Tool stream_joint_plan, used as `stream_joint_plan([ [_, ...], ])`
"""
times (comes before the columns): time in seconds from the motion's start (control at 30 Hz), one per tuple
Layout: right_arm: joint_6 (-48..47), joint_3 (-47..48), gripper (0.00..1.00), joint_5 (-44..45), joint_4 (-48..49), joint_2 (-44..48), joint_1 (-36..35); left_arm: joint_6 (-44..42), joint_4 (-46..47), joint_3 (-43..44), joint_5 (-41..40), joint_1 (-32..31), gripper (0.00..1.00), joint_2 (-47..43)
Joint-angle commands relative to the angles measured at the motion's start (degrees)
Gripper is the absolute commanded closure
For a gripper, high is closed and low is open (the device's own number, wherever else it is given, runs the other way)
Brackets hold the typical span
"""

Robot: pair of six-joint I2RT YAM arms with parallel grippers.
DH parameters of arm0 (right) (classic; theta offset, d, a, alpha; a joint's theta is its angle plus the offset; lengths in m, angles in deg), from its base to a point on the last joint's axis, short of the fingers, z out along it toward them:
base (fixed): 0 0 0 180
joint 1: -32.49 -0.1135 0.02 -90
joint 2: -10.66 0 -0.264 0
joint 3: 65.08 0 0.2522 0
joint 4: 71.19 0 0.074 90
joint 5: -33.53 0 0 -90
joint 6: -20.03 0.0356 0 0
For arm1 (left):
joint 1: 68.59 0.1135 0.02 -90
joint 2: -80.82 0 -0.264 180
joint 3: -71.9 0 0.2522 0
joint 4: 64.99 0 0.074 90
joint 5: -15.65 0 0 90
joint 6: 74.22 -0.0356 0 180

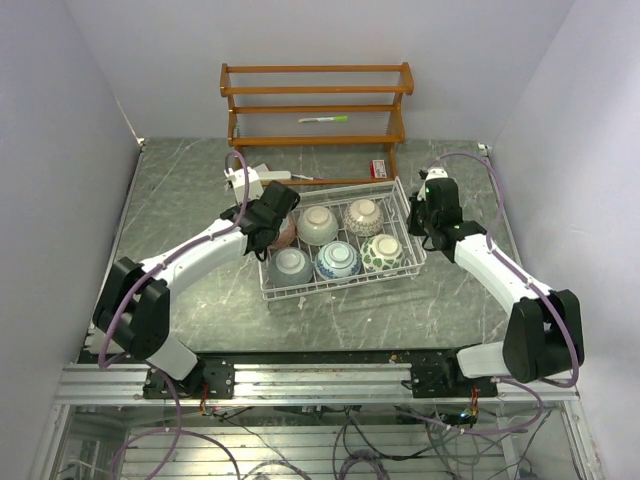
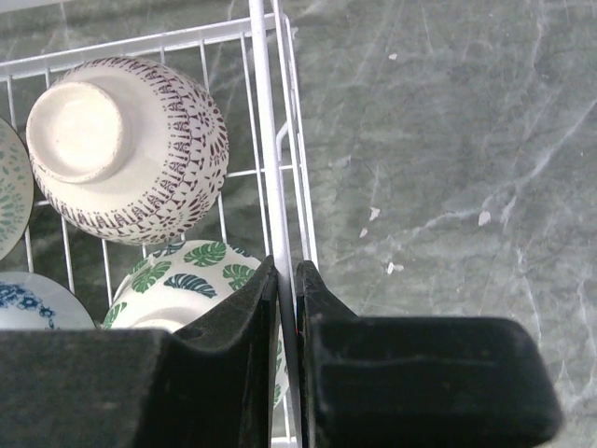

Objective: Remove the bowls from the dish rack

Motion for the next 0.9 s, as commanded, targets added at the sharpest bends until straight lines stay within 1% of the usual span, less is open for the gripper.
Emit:
stream_joint_plan([
  [0.0, 4.1, -0.1, 1.00, -1.0, -0.7, 3.5, -2.0, 2.5, 2.5, 2.5, 2.3, 0.0, 0.93, 3.3],
  [0.23, 4.5, -1.3, 1.00, -0.8, -0.3, 4.1, -2.7, -0.3, 0.9, 4.7, -0.8, 0.1, 0.93, 3.5],
  [0.37, 4.9, -1.0, 1.00, 1.1, -1.1, 3.7, -2.8, -0.9, 0.2, 4.5, -1.4, 0.1, 0.93, 3.1],
  [0.43, 5.0, -1.0, 0.96, 1.7, -1.1, 4.1, -2.7, -1.2, 0.6, 3.4, -1.4, 0.1, 0.93, 2.2],
  [0.5, 5.0, -1.0, 0.91, 1.6, -0.9, 4.5, -2.7, -1.2, 0.2, 2.7, -1.6, 0.1, 0.92, 0.8],
  [0.63, 5.0, -0.4, 0.79, 2.0, -1.0, 5.2, -2.8, -0.9, -0.1, 1.2, -1.5, 0.1, 0.79, -3.2],
  [0.7, 4.5, -0.4, 0.64, 1.8, -0.7, 5.5, -2.7, -0.9, 0.1, 0.5, -0.9, 0.0, 0.73, -5.1],
  [0.73, 4.4, -0.6, 0.58, 1.9, -0.2, 5.6, -2.7, -0.7, -0.1, 0.2, -0.8, 0.1, 0.71, -6.0],
  [0.87, 4.3, 0.0, 0.39, 2.9, -0.9, 5.9, -2.8, 0.0, -1.8, -0.4, -0.5, 0.1, 0.59, -8.5],
])
